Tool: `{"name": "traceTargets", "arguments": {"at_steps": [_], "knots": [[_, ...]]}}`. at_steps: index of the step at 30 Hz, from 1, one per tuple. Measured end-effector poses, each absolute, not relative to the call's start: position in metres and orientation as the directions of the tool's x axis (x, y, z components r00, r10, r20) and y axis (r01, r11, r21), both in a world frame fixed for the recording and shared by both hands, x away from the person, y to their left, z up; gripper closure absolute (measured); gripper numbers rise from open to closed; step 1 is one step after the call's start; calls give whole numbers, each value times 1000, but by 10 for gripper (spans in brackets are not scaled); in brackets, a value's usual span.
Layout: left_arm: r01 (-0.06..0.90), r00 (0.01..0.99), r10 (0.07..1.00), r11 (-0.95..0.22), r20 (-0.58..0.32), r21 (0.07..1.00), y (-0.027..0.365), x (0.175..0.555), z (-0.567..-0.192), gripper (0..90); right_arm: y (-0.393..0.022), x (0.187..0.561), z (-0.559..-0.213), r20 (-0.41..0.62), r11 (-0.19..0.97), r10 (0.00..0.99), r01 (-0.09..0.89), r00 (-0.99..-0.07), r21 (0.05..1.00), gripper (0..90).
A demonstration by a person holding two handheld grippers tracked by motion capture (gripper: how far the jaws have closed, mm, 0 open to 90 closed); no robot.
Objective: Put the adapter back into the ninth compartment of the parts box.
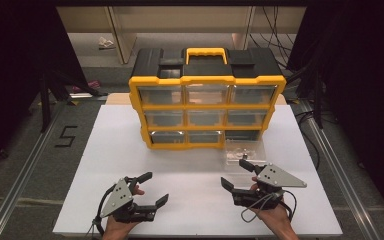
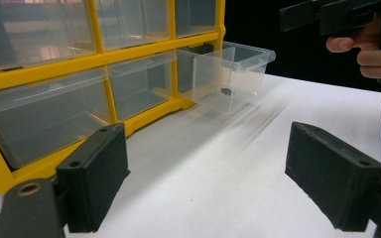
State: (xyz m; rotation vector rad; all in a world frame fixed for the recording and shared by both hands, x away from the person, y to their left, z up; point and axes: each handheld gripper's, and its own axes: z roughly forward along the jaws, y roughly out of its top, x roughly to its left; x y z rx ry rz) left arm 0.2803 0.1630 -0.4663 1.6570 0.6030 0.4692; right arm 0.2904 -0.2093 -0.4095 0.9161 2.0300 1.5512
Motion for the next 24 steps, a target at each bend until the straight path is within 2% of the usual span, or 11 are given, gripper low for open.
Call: {"name": "traceTargets", "arguments": {"at_steps": [24], "knots": [[127,783,621,-111,-31,986,163,280,-466,163,-219,283,-420,56,147,736,240,-675,960,183]]}}
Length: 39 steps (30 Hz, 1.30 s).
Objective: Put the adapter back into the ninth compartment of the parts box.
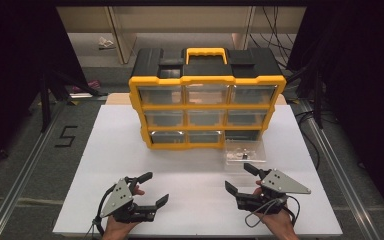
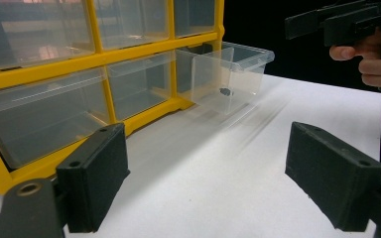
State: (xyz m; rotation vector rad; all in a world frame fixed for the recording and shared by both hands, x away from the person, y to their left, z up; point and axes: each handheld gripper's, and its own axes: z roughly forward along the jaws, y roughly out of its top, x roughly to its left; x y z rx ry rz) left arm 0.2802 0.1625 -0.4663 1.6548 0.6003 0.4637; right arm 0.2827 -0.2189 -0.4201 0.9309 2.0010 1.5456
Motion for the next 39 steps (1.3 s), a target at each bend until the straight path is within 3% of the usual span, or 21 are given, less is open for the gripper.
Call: {"name": "traceTargets", "arguments": {"at_steps": [39], "knots": [[138,788,613,-91,-54,986,164,280,-466,162,-227,269,-440,46,148,741,229,-670,962,183]]}}
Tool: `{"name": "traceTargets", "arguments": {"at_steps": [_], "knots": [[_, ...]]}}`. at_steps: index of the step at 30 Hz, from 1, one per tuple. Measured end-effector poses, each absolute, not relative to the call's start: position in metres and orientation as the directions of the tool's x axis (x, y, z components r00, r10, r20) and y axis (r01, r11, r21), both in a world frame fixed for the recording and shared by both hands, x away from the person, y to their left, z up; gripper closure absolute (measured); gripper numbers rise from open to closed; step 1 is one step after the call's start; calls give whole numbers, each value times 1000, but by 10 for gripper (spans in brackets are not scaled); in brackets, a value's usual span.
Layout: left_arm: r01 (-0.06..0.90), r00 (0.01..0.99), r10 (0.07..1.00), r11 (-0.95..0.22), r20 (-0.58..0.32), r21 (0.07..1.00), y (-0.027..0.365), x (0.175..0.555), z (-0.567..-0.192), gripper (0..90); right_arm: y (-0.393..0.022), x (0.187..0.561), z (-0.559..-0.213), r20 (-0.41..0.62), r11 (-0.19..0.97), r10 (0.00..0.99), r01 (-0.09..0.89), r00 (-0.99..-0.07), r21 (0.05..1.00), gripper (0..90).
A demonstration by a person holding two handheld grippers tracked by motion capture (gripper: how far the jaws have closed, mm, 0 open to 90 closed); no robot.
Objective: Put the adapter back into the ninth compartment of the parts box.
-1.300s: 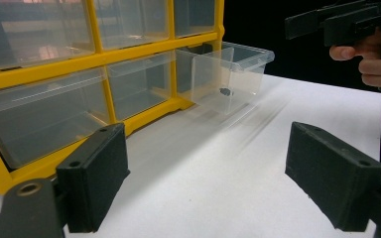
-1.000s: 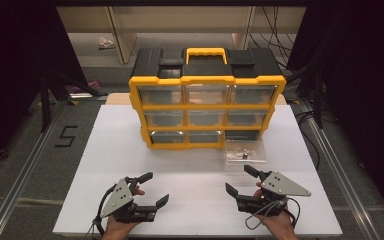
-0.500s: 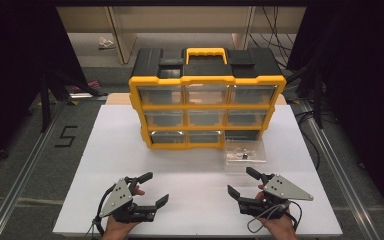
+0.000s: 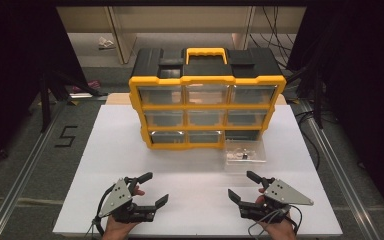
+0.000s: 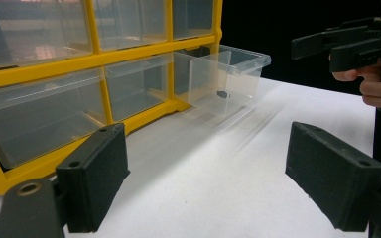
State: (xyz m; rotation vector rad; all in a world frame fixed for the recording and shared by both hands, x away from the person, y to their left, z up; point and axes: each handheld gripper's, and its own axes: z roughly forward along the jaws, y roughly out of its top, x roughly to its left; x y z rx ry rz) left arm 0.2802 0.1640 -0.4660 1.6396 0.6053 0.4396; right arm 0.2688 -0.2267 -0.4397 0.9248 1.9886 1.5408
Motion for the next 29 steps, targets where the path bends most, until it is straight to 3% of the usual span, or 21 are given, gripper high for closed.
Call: {"name": "traceTargets", "arguments": {"at_steps": [29], "knots": [[137,788,614,-95,-51,986,164,281,-466,162,-229,267,-444,30,159,745,221,-666,962,182]]}}
